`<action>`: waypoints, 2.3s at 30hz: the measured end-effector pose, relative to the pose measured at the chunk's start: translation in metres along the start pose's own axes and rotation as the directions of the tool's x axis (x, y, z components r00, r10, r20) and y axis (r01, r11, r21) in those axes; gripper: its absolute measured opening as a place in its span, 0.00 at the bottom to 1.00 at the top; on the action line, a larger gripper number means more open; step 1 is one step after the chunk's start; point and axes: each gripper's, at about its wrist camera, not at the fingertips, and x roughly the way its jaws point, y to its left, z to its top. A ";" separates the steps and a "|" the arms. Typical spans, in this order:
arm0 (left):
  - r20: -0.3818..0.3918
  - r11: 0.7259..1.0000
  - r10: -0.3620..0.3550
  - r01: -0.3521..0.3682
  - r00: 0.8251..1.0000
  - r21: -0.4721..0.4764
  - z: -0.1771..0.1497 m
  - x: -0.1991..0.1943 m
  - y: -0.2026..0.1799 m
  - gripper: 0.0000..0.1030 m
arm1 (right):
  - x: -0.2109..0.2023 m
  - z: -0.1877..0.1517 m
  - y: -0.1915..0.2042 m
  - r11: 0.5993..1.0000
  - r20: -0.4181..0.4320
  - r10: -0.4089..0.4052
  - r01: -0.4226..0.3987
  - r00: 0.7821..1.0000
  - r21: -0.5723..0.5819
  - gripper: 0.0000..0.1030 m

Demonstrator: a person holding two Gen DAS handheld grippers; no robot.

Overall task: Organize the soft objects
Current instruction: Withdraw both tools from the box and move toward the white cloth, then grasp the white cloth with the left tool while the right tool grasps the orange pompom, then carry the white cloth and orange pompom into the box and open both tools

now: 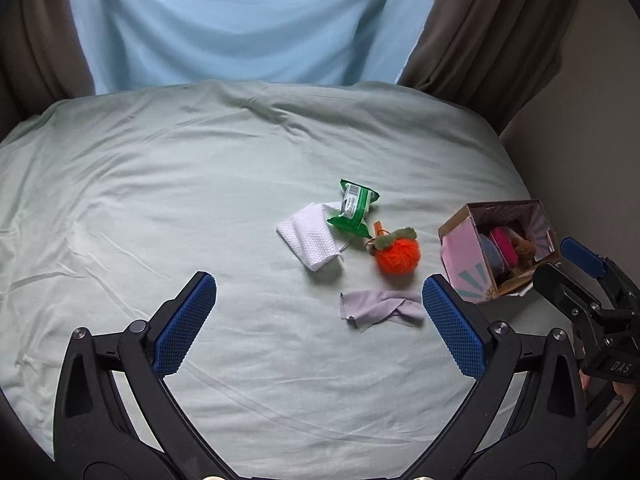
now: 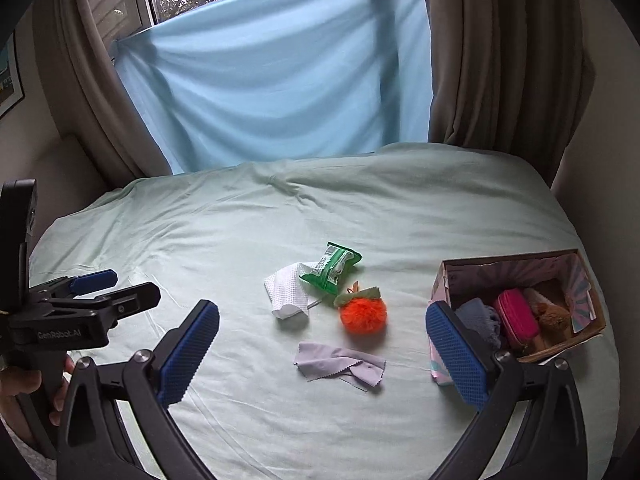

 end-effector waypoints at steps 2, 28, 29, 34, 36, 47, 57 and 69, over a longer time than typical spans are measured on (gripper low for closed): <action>-0.007 1.000 -0.005 0.006 1.000 0.013 0.002 0.022 0.002 1.00 | 0.019 -0.002 0.000 1.000 -0.006 -0.002 0.002 1.000 -0.007 1.00; -0.144 0.988 -0.001 0.023 0.990 0.153 -0.010 0.288 0.007 0.98 | 0.244 -0.059 -0.061 0.996 -0.123 -0.079 0.075 0.989 -0.038 0.93; -0.147 0.989 0.001 0.022 0.989 0.149 -0.008 0.293 0.007 0.98 | 0.248 -0.060 -0.061 0.997 -0.127 -0.078 0.074 0.989 -0.038 0.92; -0.136 0.982 0.052 -0.026 0.989 0.188 -0.003 0.303 -0.003 0.93 | 0.263 -0.064 -0.062 0.997 -0.162 -0.067 0.062 0.984 -0.041 0.69; -0.130 0.976 0.073 -0.044 0.989 0.211 -0.002 0.304 -0.006 0.87 | 0.267 -0.067 -0.062 0.998 -0.177 -0.061 0.054 0.982 -0.045 0.62; -0.128 0.983 0.048 -0.024 0.991 0.182 0.006 0.289 0.003 0.15 | 0.264 -0.066 -0.065 0.999 -0.179 -0.040 0.037 0.983 -0.018 0.33; -0.089 0.994 0.055 -0.046 0.994 0.103 -0.004 0.254 0.013 0.13 | 0.235 -0.056 -0.060 0.999 -0.101 -0.039 0.037 0.994 -0.022 0.31; 0.013 0.996 0.059 -0.060 0.998 0.067 0.009 0.160 0.002 0.13 | 0.158 -0.026 -0.041 0.999 -0.004 -0.022 0.022 1.000 -0.035 0.31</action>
